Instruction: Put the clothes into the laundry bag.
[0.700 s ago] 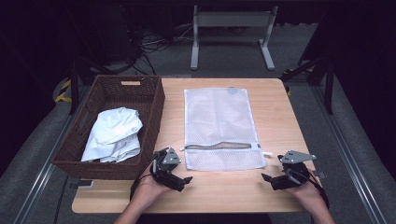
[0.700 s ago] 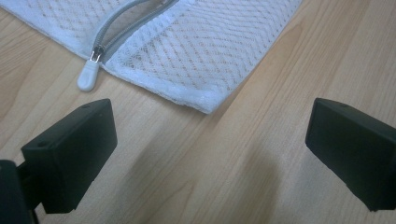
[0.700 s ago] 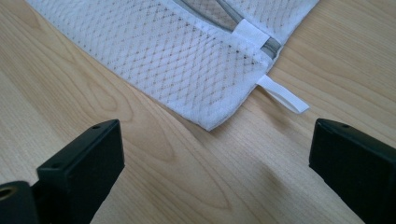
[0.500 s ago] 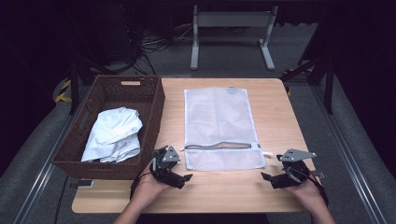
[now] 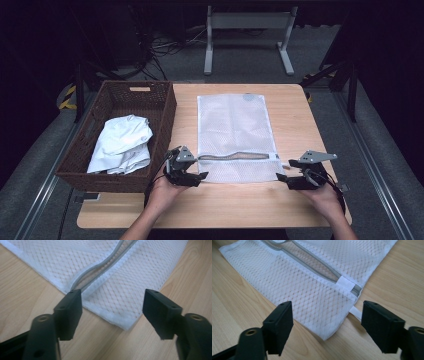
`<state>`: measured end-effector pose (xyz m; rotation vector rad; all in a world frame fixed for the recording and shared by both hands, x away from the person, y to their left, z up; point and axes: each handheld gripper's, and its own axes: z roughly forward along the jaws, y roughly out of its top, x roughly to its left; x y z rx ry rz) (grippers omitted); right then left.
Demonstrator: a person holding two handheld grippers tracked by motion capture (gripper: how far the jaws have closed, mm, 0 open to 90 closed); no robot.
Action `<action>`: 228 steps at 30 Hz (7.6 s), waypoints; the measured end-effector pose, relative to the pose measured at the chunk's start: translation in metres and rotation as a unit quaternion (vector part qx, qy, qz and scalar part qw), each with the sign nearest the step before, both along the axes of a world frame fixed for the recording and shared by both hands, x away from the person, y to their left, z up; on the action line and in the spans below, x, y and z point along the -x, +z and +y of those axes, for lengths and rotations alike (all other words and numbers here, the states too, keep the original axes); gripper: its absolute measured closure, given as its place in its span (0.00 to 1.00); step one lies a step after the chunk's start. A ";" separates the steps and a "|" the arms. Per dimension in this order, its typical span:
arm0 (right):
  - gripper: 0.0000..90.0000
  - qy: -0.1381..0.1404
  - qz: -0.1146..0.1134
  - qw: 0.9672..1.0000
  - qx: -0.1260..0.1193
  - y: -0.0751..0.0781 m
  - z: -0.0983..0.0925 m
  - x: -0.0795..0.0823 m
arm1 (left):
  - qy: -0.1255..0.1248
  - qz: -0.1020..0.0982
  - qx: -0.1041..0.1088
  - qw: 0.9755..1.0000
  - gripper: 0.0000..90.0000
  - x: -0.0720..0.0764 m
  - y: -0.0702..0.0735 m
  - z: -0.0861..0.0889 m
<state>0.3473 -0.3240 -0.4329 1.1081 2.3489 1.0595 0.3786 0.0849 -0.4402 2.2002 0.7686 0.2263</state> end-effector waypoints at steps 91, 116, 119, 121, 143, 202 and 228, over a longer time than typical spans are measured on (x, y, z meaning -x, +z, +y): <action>1.00 -0.156 0.071 0.976 0.133 -0.007 -0.071 -0.035 | -0.061 0.056 -0.031 0.996 1.00 -0.048 -0.018 -0.126; 0.84 -0.123 0.042 0.989 0.076 0.007 -0.066 -0.029 | -0.077 0.063 -0.007 0.995 0.84 -0.036 -0.004 -0.108; 0.77 -0.098 0.036 0.992 0.067 0.010 -0.055 -0.028 | -0.072 0.068 -0.013 0.995 0.80 -0.032 -0.003 -0.094; 0.73 -0.078 0.036 0.994 0.061 0.010 -0.046 -0.028 | -0.070 0.069 -0.019 0.995 0.74 -0.030 -0.003 -0.088; 0.32 0.031 0.029 0.999 0.030 0.005 0.049 -0.027 | -0.036 0.067 -0.008 0.997 0.35 -0.017 0.036 -0.029; 0.11 0.055 0.019 0.997 0.055 -0.007 0.064 -0.022 | 0.206 0.035 -0.033 0.977 0.19 -0.055 0.078 0.186; 0.11 0.056 0.030 0.996 0.058 -0.010 0.064 -0.023 | 0.185 0.151 -0.123 0.963 0.05 -0.082 0.019 0.182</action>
